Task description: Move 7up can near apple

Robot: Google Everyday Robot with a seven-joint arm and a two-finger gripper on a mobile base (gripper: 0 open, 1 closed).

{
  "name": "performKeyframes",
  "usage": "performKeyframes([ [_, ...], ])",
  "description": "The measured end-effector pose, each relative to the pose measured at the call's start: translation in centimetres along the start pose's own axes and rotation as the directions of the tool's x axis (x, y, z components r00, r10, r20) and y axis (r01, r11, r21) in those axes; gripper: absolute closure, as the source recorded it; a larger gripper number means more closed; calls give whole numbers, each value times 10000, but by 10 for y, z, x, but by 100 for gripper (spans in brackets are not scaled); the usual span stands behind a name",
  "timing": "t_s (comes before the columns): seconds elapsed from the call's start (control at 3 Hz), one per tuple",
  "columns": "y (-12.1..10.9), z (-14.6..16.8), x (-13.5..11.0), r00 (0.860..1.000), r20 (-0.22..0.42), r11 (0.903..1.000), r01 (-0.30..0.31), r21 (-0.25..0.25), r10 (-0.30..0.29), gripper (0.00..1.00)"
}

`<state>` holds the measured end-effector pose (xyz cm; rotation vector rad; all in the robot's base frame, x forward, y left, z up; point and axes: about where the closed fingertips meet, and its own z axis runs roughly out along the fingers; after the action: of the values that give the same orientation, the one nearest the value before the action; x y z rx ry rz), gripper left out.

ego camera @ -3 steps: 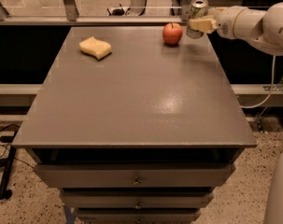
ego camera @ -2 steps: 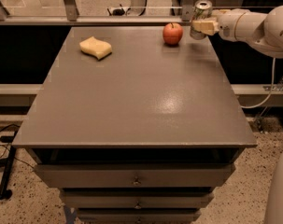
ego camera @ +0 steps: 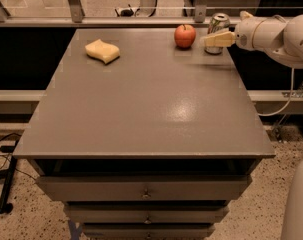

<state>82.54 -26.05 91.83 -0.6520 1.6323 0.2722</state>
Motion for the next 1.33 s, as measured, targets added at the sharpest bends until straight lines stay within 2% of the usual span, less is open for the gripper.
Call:
performKeyframes([
  [0.33,6,1,8,9999,31,9995,-143,-294,144,0],
  [0.67,9,-8,2,9996,264,9988,-31,-497,44,0],
  [1.0,4,-45,-13,9972,692,9971,323,-686,-275,0],
  [1.33,8,-101,-18,9946,857,9925,673,-1018,-587,0],
])
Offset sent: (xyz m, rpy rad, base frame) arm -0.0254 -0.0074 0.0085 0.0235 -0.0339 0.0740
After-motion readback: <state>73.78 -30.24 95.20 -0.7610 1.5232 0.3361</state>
